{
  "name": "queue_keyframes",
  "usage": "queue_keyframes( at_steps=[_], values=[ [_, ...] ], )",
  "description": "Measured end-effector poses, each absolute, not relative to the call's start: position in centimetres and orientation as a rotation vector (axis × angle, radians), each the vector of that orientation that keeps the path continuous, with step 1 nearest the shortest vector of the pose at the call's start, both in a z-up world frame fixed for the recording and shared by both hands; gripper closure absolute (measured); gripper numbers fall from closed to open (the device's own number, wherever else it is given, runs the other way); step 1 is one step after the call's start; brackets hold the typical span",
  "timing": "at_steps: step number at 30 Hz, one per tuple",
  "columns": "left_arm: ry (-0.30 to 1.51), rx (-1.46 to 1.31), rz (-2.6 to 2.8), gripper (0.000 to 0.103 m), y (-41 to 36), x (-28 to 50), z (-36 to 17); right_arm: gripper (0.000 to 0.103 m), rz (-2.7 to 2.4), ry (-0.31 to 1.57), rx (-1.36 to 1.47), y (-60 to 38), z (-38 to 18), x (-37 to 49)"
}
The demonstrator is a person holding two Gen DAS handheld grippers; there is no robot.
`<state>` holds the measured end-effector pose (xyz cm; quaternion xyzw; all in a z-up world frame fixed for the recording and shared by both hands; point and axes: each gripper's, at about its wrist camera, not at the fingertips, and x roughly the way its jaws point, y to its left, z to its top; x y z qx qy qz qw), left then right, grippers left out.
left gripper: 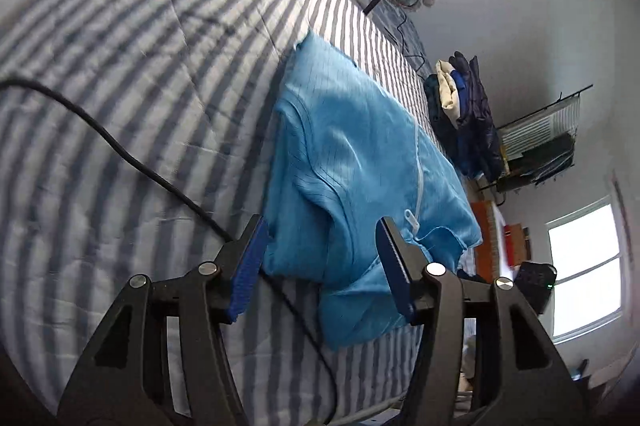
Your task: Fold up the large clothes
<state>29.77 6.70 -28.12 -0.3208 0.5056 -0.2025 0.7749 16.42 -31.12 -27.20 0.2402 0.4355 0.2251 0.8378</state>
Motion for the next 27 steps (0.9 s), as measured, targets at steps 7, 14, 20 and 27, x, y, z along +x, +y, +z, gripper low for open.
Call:
queue_keyframes(
  at_steps=[7, 14, 20, 27],
  values=[
    [1.157, -0.629, -0.414, 0.064, 3.5, 31.1, -30.0, 0.063, 0.487, 1.002, 0.581, -29.1, -29.5, 18.8],
    [1.116, -0.548, -0.416, 0.101, 2.5, 30.2, -28.4, 0.103, 0.578, 0.939, 0.527, -27.6, -26.9, 16.7],
    [1.134, -0.503, -0.45, 0.101, 2.7, 28.8, -28.2, 0.099, 0.661, 0.952, 0.533, -27.6, -26.4, 14.2],
    [1.099, -0.384, -0.449, 0.101, 3.7, 27.7, -26.0, 0.051, 0.6, 0.989, 0.551, -29.4, -26.5, 14.8]
  ],
)
